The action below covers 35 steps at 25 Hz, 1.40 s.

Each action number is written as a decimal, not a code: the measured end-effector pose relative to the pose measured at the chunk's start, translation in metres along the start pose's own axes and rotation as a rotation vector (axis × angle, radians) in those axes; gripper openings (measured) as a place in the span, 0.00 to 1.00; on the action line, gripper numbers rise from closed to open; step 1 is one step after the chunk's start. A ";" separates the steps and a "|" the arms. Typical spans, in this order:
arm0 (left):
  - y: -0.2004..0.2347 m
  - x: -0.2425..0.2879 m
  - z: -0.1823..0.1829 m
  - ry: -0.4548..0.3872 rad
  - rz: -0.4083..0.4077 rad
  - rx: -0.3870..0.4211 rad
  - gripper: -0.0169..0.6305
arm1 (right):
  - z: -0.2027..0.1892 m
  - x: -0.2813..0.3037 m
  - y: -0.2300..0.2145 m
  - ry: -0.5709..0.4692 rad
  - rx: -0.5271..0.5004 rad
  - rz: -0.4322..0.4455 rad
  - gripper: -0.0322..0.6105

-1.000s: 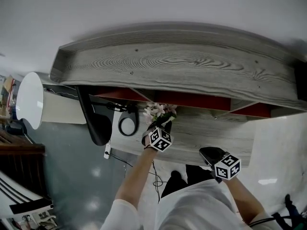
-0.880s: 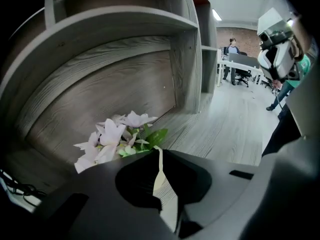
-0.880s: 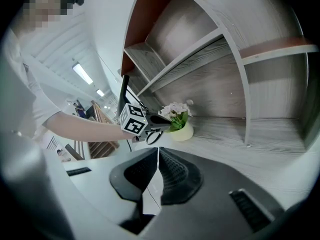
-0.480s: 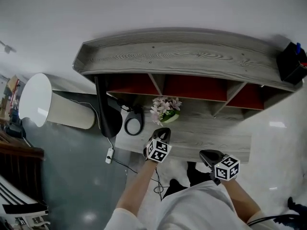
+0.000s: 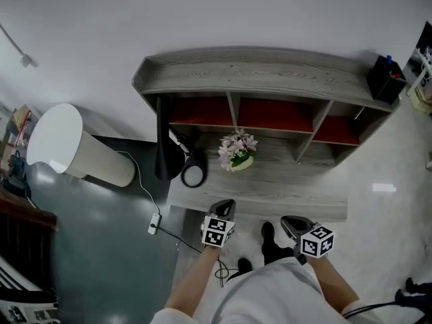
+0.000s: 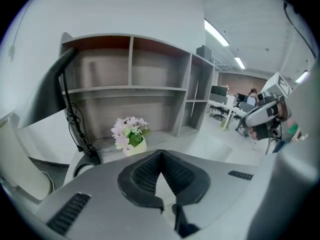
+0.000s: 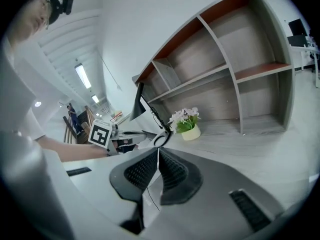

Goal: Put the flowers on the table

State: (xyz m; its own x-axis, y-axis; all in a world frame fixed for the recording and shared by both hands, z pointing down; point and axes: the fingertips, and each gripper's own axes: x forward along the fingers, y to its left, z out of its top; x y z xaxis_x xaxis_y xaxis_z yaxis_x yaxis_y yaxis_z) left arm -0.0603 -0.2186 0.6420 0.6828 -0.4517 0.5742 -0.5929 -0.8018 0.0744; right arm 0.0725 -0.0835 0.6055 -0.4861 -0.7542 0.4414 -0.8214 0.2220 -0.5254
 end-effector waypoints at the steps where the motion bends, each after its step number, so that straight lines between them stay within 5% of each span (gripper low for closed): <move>1: -0.002 -0.013 0.000 -0.016 -0.007 -0.017 0.04 | -0.004 -0.004 0.006 -0.007 0.001 -0.006 0.08; 18: -0.057 -0.207 -0.034 -0.228 -0.167 -0.193 0.04 | -0.047 -0.069 0.105 -0.156 -0.055 -0.114 0.08; 35: -0.121 -0.246 -0.036 -0.291 -0.230 -0.311 0.04 | -0.066 -0.109 0.106 -0.131 -0.082 -0.080 0.08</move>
State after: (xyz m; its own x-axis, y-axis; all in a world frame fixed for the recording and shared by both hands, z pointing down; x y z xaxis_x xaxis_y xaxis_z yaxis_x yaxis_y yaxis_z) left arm -0.1715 0.0034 0.5209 0.8758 -0.4029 0.2658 -0.4821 -0.7587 0.4381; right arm 0.0186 0.0634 0.5495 -0.3796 -0.8445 0.3778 -0.8800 0.2035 -0.4291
